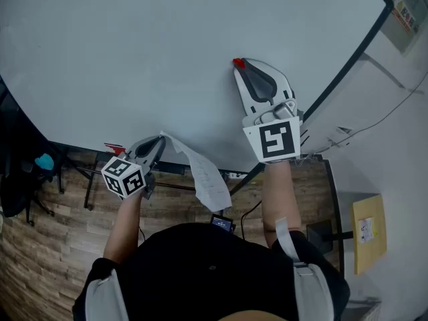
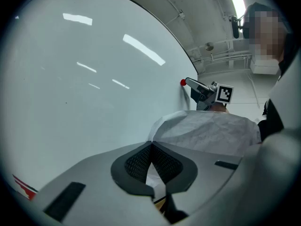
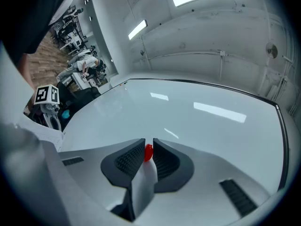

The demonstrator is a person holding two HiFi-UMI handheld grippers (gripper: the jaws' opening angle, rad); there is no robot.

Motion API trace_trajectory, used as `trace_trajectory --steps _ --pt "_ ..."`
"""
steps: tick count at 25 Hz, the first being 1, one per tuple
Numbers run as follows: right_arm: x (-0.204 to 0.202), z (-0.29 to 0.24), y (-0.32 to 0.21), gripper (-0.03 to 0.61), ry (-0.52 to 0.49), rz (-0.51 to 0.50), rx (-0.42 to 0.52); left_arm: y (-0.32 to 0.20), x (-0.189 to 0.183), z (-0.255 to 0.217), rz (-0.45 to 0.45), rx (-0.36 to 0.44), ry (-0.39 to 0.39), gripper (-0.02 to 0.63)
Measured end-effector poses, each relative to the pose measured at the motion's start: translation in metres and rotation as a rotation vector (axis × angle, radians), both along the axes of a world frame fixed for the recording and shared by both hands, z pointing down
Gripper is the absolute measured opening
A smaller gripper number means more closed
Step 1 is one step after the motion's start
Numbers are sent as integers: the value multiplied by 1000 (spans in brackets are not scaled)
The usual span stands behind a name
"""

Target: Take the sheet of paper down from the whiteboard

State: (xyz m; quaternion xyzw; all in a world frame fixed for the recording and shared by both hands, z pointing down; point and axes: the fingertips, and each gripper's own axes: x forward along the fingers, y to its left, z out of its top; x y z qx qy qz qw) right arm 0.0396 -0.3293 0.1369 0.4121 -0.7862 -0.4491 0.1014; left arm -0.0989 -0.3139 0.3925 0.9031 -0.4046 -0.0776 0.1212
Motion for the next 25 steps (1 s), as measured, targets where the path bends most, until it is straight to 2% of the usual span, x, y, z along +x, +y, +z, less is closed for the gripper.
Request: trace_trajectory --steps 25 --pt "2 -8 -1 58 -15 44 75 4 -8 2 -28 -5 12 11"
